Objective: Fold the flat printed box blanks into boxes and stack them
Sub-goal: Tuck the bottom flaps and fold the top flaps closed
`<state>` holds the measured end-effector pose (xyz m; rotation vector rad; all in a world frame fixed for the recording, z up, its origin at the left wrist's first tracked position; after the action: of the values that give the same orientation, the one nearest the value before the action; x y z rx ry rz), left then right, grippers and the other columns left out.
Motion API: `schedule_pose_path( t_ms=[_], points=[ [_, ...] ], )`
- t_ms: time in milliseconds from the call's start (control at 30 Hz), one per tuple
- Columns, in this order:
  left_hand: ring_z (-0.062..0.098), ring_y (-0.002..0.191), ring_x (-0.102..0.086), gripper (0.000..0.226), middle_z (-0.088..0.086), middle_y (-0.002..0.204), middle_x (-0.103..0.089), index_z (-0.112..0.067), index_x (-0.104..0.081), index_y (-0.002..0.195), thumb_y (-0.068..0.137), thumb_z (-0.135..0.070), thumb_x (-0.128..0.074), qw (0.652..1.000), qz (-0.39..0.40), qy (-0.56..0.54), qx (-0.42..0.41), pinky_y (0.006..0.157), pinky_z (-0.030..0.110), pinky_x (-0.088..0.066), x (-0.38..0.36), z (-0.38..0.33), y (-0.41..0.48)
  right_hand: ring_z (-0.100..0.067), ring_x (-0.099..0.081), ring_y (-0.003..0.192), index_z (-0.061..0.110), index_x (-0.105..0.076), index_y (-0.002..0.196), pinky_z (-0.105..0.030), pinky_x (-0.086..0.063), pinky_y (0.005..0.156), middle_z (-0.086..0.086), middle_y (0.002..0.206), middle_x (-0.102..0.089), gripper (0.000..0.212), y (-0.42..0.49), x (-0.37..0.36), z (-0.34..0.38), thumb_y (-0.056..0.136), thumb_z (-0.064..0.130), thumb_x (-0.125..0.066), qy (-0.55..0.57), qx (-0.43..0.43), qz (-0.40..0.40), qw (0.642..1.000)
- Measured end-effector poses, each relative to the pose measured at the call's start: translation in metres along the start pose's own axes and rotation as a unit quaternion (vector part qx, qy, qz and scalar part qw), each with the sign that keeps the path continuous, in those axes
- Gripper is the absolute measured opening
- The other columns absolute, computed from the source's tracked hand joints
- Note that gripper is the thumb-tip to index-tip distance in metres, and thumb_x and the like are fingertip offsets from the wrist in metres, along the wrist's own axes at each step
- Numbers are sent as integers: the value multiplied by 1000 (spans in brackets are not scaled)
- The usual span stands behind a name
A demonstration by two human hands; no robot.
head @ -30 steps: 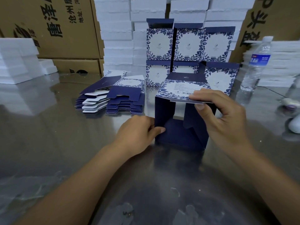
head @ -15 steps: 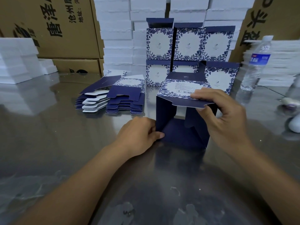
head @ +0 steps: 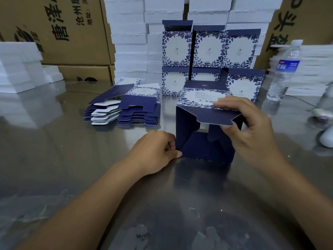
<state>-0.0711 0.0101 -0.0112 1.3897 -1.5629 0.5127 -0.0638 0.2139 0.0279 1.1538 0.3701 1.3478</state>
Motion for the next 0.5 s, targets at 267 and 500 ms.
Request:
schedule_pose_path(
  t_ms=[267,500],
  points=[
    [16,65,-55,30,-4,65,-58,-19,-56,69,79,-42,-72,1000,-1,-4,18,65,37,-49,2,4,0,-3,-34,132,42,-53,107,-17,-22,110,12,126,-50,59,2,0,0,75,84,-28,28,-58,71,995],
    [3,48,-45,40,-9,53,-54,-22,-57,67,67,-60,-72,998,18,-51,-28,52,25,-40,-1,-1,-1,8,-47,105,31,-57,99,-6,-33,91,13,108,-53,25,-4,-1,-3,80,21,-71,-64,-56,-35,996]
  ],
)
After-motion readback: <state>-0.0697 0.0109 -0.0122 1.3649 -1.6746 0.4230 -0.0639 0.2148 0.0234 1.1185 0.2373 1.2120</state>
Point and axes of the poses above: each hand's wrist, its own y-axis towards the middle knuckle, its own x-axis out of the back of the hand, z = x × y, the point moved 2 cm from there along y, towards the middle knuckle
